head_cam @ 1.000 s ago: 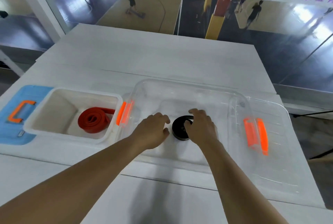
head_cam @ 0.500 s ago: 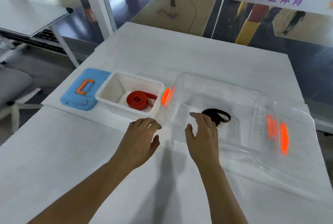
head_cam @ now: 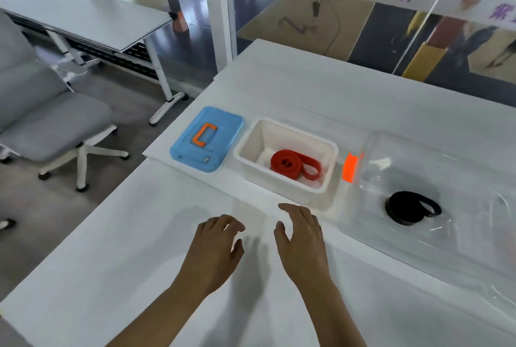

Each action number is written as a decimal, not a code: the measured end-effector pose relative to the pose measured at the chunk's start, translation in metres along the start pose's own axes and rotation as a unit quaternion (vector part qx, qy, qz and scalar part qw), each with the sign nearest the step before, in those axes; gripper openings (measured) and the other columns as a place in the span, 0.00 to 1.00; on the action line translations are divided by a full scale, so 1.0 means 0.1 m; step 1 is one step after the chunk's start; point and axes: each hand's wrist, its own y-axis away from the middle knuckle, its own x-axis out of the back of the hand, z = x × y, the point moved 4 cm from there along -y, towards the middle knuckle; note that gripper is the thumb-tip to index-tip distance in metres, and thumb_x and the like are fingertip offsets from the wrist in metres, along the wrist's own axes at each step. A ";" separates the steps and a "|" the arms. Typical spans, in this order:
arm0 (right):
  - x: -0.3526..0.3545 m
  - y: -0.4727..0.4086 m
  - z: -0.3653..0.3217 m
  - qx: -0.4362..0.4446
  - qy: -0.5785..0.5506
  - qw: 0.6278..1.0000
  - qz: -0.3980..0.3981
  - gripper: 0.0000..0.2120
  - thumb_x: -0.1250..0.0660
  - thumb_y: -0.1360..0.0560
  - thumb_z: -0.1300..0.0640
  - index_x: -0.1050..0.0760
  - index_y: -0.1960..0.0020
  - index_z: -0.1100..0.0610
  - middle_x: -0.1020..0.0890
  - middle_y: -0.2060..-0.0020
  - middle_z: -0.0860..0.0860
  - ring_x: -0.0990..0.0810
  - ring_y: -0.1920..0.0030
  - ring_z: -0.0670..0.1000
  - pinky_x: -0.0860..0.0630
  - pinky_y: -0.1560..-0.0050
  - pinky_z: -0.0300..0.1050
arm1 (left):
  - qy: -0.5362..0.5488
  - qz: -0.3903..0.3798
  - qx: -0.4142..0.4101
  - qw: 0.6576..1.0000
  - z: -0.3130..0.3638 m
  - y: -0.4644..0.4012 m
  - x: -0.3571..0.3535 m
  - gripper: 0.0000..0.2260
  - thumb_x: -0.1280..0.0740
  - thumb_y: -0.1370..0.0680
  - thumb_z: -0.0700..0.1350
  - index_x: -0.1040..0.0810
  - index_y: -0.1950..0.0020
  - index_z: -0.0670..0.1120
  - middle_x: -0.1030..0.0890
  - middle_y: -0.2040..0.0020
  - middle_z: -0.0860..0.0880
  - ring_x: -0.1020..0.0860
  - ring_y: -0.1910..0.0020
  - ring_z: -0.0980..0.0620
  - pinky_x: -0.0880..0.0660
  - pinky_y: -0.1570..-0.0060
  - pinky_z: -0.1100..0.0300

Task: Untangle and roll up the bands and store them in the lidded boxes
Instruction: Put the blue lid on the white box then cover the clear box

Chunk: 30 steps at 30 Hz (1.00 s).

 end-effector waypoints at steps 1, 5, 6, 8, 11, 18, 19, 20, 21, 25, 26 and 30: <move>-0.13 -0.04 -0.09 -0.003 0.002 1.000 -0.012 0.18 0.33 0.19 0.57 0.25 0.30 0.48 0.22 0.34 0.42 0.26 0.33 0.48 0.36 0.35 0.37 | 0.001 -0.001 0.004 1.000 -0.16 -0.03 0.01 0.11 0.27 0.26 0.45 0.18 0.44 0.52 0.18 0.47 0.54 0.17 0.49 0.49 0.24 0.47 0.56; -0.63 -0.33 -0.42 -0.010 0.016 0.998 -0.061 0.19 0.35 0.18 0.55 0.27 0.27 0.46 0.24 0.32 0.42 0.27 0.31 0.47 0.35 0.32 0.38 | -0.002 -0.009 0.018 1.000 -0.81 -0.26 0.03 0.11 0.28 0.26 0.45 0.18 0.44 0.52 0.17 0.46 0.53 0.17 0.49 0.49 0.24 0.48 0.55; -0.76 -0.42 -0.49 -0.013 0.019 0.997 -0.072 0.20 0.35 0.18 0.55 0.27 0.27 0.46 0.24 0.32 0.42 0.27 0.31 0.46 0.35 0.31 0.39 | -0.003 -0.012 0.020 1.000 -0.96 -0.35 0.02 0.11 0.28 0.26 0.44 0.18 0.44 0.51 0.17 0.46 0.53 0.17 0.49 0.48 0.24 0.47 0.55; -1.01 -0.59 -0.59 -0.017 0.028 0.995 -0.092 0.19 0.36 0.17 0.55 0.28 0.27 0.46 0.24 0.32 0.43 0.27 0.31 0.47 0.34 0.29 0.40 | -0.005 -0.018 0.022 1.000 -1.26 -0.54 0.00 0.11 0.30 0.25 0.45 0.18 0.42 0.50 0.17 0.45 0.53 0.18 0.48 0.48 0.24 0.46 0.54; -1.39 -0.87 -0.70 -0.017 0.040 0.992 -0.122 0.20 0.36 0.18 0.56 0.27 0.27 0.48 0.23 0.33 0.45 0.25 0.32 0.49 0.32 0.29 0.43 | -0.027 -0.029 0.018 0.999 -1.69 -0.84 -0.09 0.12 0.31 0.25 0.44 0.19 0.41 0.49 0.17 0.43 0.52 0.18 0.47 0.47 0.24 0.46 0.53; -1.97 -1.43 -0.81 -0.017 0.077 0.983 -0.166 0.19 0.34 0.19 0.57 0.25 0.29 0.51 0.21 0.37 0.49 0.22 0.36 0.52 0.28 0.32 0.48 | -0.109 -0.041 -0.008 0.993 -2.53 -1.61 -0.34 0.21 0.25 0.27 0.39 0.19 0.35 0.46 0.17 0.37 0.45 0.18 0.41 0.40 0.21 0.45 0.46; -2.02 -1.49 -0.81 -0.020 0.078 0.982 -0.168 0.19 0.34 0.19 0.57 0.25 0.29 0.51 0.20 0.38 0.49 0.22 0.36 0.52 0.27 0.32 0.48 | -0.124 -0.045 -0.013 0.991 -2.62 -1.72 -0.37 0.23 0.23 0.29 0.39 0.19 0.35 0.46 0.17 0.37 0.45 0.17 0.41 0.39 0.20 0.46 0.46; -2.06 -1.54 -0.81 -0.023 0.082 0.982 -0.171 0.19 0.34 0.19 0.57 0.25 0.29 0.51 0.20 0.38 0.49 0.22 0.37 0.52 0.27 0.33 0.48 | -0.140 -0.047 -0.018 0.989 -2.71 -1.82 -0.41 0.25 0.22 0.32 0.38 0.19 0.35 0.46 0.16 0.37 0.45 0.17 0.43 0.39 0.19 0.48 0.46; -2.10 -1.59 -0.82 -0.025 0.087 0.980 -0.175 0.18 0.34 0.19 0.56 0.25 0.29 0.51 0.20 0.38 0.49 0.22 0.37 0.52 0.27 0.33 0.47 | -0.158 -0.047 -0.021 0.986 -2.80 -1.91 -0.44 0.27 0.20 0.34 0.37 0.19 0.36 0.46 0.16 0.38 0.44 0.17 0.43 0.38 0.19 0.49 0.46; -2.20 -1.75 -0.80 -0.038 0.102 0.977 -0.186 0.19 0.35 0.18 0.55 0.27 0.28 0.48 0.21 0.37 0.47 0.22 0.37 0.49 0.26 0.35 0.45 | -0.190 -0.067 -0.013 0.979 -3.06 -2.20 -0.52 0.28 0.18 0.38 0.38 0.18 0.39 0.48 0.16 0.44 0.46 0.17 0.46 0.41 0.20 0.50 0.48; -2.21 -1.78 -0.78 -0.042 0.104 0.976 -0.187 0.19 0.35 0.18 0.54 0.27 0.28 0.48 0.21 0.37 0.46 0.22 0.37 0.49 0.26 0.35 0.44 | -0.189 -0.075 -0.015 0.979 -3.09 -2.25 -0.55 0.27 0.19 0.36 0.38 0.19 0.39 0.48 0.17 0.45 0.47 0.18 0.46 0.42 0.20 0.49 0.50; -2.25 -1.83 -0.71 -0.065 0.105 0.973 -0.194 0.18 0.36 0.17 0.53 0.28 0.28 0.46 0.23 0.37 0.45 0.23 0.37 0.48 0.26 0.34 0.45 | -0.193 -0.058 -0.044 0.978 -3.10 -2.38 -0.61 0.20 0.22 0.32 0.41 0.22 0.43 0.48 0.20 0.51 0.47 0.21 0.54 0.44 0.22 0.51 0.51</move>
